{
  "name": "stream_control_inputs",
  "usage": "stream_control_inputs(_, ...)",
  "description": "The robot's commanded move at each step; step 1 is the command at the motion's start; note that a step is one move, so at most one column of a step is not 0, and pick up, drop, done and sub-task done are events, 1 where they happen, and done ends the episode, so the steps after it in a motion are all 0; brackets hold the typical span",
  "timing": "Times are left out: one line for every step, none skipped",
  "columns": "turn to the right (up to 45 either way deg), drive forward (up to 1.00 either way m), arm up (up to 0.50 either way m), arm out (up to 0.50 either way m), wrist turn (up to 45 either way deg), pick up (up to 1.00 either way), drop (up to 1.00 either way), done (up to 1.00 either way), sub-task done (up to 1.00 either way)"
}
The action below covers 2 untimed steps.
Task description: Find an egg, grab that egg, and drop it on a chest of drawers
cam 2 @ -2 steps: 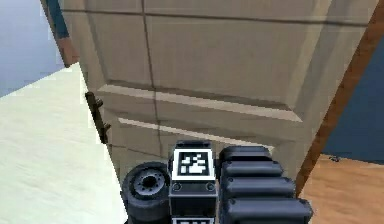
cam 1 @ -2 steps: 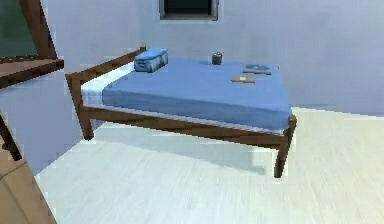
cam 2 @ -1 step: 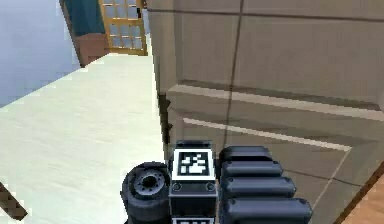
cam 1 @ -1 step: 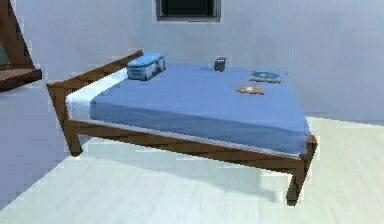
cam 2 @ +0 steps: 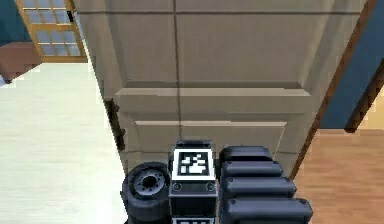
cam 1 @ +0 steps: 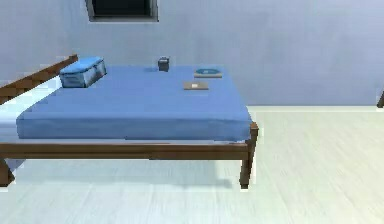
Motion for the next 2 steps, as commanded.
stream_control_inputs(0.0,0.30,0.00,0.00,0.0,0.00,0.00,0.00,0.00)
stream_control_inputs(45.0,0.00,0.00,0.00,0.0,0.00,0.00,0.00,0.00)
